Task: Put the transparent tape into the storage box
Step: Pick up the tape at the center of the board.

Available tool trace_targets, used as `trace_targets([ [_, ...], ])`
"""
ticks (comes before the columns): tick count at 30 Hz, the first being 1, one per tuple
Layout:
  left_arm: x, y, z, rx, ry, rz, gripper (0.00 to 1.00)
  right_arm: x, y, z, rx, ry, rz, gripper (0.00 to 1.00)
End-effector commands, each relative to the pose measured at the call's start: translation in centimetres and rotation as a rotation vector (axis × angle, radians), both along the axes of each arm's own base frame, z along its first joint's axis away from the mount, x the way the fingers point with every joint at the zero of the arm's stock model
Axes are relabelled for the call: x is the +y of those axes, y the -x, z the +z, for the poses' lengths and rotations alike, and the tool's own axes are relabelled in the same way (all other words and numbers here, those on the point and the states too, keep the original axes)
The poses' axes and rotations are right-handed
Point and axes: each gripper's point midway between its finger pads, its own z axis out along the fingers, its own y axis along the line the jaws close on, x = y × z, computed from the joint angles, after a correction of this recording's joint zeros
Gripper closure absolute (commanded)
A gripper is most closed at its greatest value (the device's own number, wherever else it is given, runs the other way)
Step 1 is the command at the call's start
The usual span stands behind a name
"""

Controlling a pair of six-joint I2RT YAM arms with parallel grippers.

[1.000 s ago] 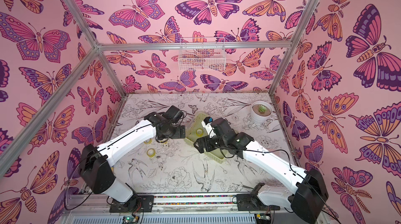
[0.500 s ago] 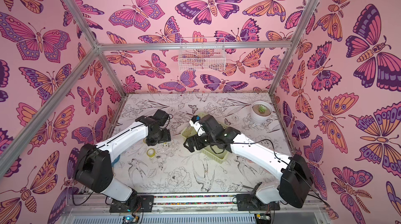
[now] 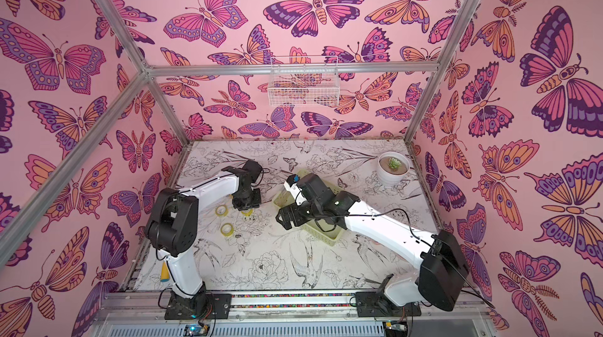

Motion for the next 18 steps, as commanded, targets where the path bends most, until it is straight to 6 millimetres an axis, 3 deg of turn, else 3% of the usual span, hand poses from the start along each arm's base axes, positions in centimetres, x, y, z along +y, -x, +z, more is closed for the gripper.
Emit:
trace_targets([
  [1, 0.4, -0.3, -0.5, 0.011, -0.011, -0.007, 0.61, -0.8, 0.2, 0.6, -0.029, 0.019, -0.007, 0.01],
  [7, 0.5, -0.4, -1.8, 0.031, -0.007, -0.014, 0.62, -1.0, 0.1, 0.5, -0.033, 0.030, -0.012, 0.01],
  [14, 0.2, 0.1, -2.9, 0.061, 0.008, -0.017, 0.90, -1.2, 0.1, 0.5, -0.039, 0.036, -0.019, 0.01],
  [18, 0.3, 0.5, -1.3, 0.031, 0.023, -0.007, 0.91, -1.6, 0.0, 0.5, -0.041, 0.042, -0.033, 0.01],
])
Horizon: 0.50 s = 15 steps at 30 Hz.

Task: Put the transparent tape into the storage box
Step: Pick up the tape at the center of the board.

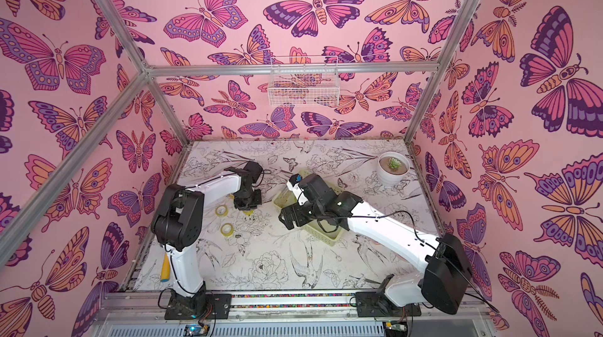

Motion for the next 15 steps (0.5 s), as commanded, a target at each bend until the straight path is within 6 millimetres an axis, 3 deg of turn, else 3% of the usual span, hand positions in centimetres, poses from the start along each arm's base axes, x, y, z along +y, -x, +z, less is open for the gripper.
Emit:
trace_targets([
  [1, 0.2, 1.0, 0.8, 0.001, 0.020, 0.009, 0.92, -0.8, 0.2, 0.4, -0.027, 0.019, -0.009, 0.01],
  [10, -1.5, 1.9, 7.6, -0.115, 0.110, -0.023, 0.91, -2.6, 0.0, 0.3, -0.057, 0.049, -0.068, 0.01],
  [15, -4.5, 2.0, 11.6, -0.190, 0.164, -0.085, 0.90, -4.4, 0.1, 0.3, -0.079, 0.063, -0.126, 0.01],
])
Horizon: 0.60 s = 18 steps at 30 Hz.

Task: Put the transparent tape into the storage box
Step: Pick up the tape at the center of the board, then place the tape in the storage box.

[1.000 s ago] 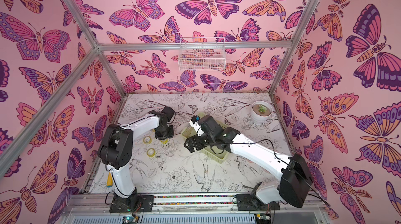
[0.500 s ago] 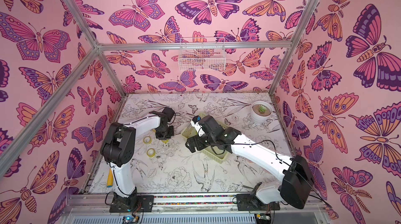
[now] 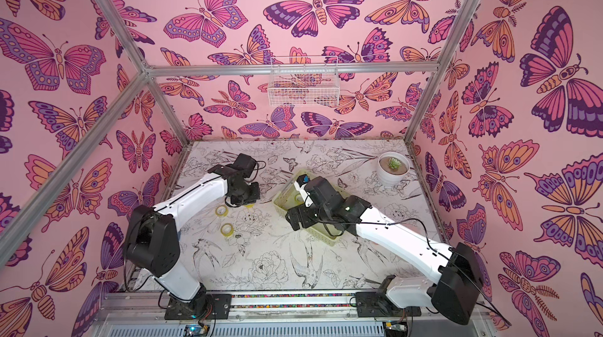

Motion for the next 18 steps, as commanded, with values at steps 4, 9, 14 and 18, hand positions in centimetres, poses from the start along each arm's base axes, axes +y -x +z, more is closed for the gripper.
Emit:
trace_targets([
  [4, -4.9, 0.5, 3.8, -0.046, 0.041, -0.099, 0.89, -3.0, 0.5, 0.0, -0.028, 0.031, -0.091, 0.01],
  [9, -10.4, 0.3, 4.5, -0.057, 0.069, -0.202, 0.87, -5.4, 1.0, 0.3, -0.052, 0.039, -0.155, 0.01],
  [14, -15.5, 0.2, 2.8, -0.023, 0.080, -0.293, 0.87, -8.0, 1.6, 0.7, -0.082, 0.048, -0.221, 0.01],
  [18, -18.7, -0.1, 1.0, -0.006, 0.066, -0.354, 0.87, -9.9, 2.1, 1.2, -0.105, 0.050, -0.263, 0.01],
])
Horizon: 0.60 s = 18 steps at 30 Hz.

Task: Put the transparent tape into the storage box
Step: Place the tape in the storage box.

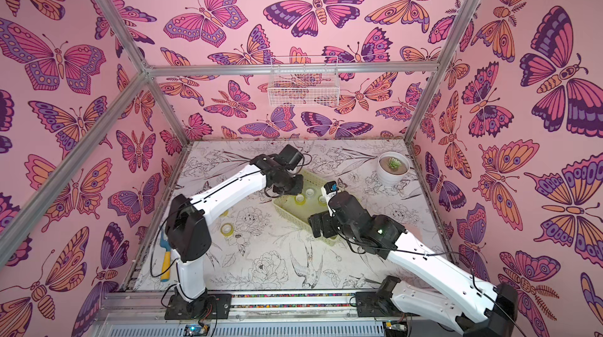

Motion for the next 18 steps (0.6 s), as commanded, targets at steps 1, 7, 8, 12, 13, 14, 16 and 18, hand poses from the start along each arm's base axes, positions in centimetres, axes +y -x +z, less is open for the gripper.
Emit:
trace_targets([
  [1, -1.7, 0.5, -1.6, 0.044, -0.030, -0.046, 0.87, -2.3, 0.3, -0.4, -0.001, 0.043, -0.072, 0.01],
  [7, -3.7, 0.0, -5.9, 0.101, -0.065, -0.086, 0.87, -3.8, 0.8, -0.2, -0.009, 0.040, -0.111, 0.01],
  [8, -3.9, 0.0, -6.6, 0.112, -0.073, -0.092, 0.87, -3.9, 0.9, -0.2, -0.010, 0.039, -0.116, 0.01],
  [12, -4.2, -0.2, -8.7, 0.142, -0.095, -0.104, 0.87, -4.2, 1.0, -0.3, -0.007, 0.039, -0.127, 0.01],
  [13, -4.4, -0.2, -9.1, 0.150, -0.097, -0.108, 0.87, -4.3, 1.0, -0.3, -0.006, 0.039, -0.130, 0.01],
  [14, -4.5, -0.1, -9.5, 0.156, -0.098, -0.112, 0.87, -4.3, 1.0, -0.3, -0.006, 0.039, -0.132, 0.01],
  [16, -4.7, -0.1, -9.9, 0.163, -0.102, -0.117, 0.87, -4.3, 1.0, -0.4, -0.005, 0.039, -0.133, 0.01],
  [18, -5.0, -0.1, -9.9, 0.164, -0.099, -0.121, 0.87, -4.3, 0.9, -0.4, -0.006, 0.040, -0.134, 0.01],
])
